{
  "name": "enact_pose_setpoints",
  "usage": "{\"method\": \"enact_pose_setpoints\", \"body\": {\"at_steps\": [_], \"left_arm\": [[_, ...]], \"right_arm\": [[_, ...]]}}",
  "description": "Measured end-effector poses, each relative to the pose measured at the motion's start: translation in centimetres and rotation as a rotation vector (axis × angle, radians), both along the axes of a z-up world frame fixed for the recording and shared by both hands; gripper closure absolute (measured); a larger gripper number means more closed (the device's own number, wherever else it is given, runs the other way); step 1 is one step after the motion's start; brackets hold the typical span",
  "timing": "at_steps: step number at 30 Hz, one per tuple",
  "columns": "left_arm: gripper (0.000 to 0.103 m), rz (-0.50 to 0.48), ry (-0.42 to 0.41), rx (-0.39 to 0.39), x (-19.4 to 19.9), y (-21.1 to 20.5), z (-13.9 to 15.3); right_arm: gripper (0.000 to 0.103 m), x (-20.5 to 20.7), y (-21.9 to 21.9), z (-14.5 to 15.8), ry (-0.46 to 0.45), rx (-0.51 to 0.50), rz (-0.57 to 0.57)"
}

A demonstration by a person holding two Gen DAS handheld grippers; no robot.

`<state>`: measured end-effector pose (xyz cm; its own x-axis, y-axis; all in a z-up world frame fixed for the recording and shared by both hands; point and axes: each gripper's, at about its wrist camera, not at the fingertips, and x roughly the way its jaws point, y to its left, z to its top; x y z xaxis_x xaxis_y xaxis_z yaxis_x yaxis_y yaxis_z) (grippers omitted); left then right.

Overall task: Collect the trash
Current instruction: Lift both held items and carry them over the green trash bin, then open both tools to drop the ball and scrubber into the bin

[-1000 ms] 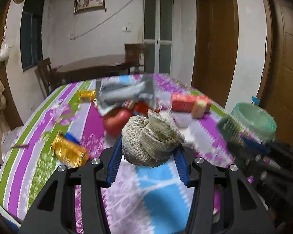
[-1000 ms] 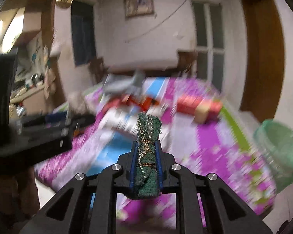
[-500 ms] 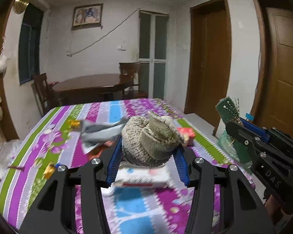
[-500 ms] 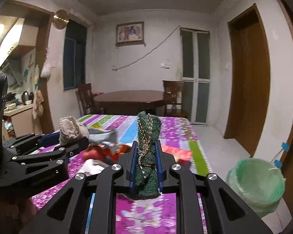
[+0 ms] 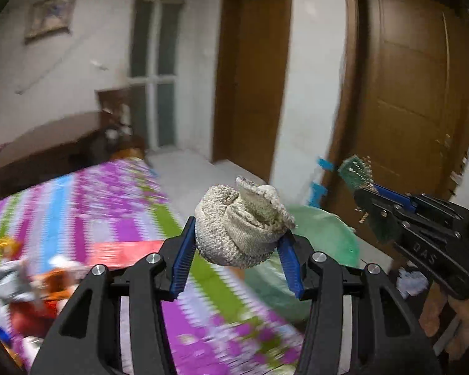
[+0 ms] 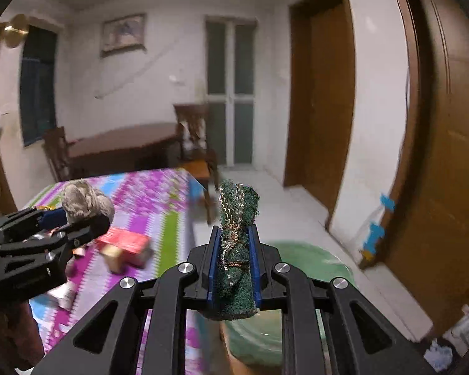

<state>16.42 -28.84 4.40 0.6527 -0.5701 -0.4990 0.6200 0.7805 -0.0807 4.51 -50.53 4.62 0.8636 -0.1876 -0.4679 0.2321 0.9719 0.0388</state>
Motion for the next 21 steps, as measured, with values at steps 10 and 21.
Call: {"method": "enact_pose_setpoints", "body": {"at_steps": [10,21], "left_arm": [[0.055,-0.165,0.252,0.136,7.0,-12.3,-7.4],[0.047,-0.183,0.335,0.201,8.7,-16.3,-11.4]], "right_arm": [[0.085,5.3,-12.5,-8.6,0.264,0.176,-0.041],[0.082,8.5,-14.6,-14.3,0.328,0.248,-0.056]]}}
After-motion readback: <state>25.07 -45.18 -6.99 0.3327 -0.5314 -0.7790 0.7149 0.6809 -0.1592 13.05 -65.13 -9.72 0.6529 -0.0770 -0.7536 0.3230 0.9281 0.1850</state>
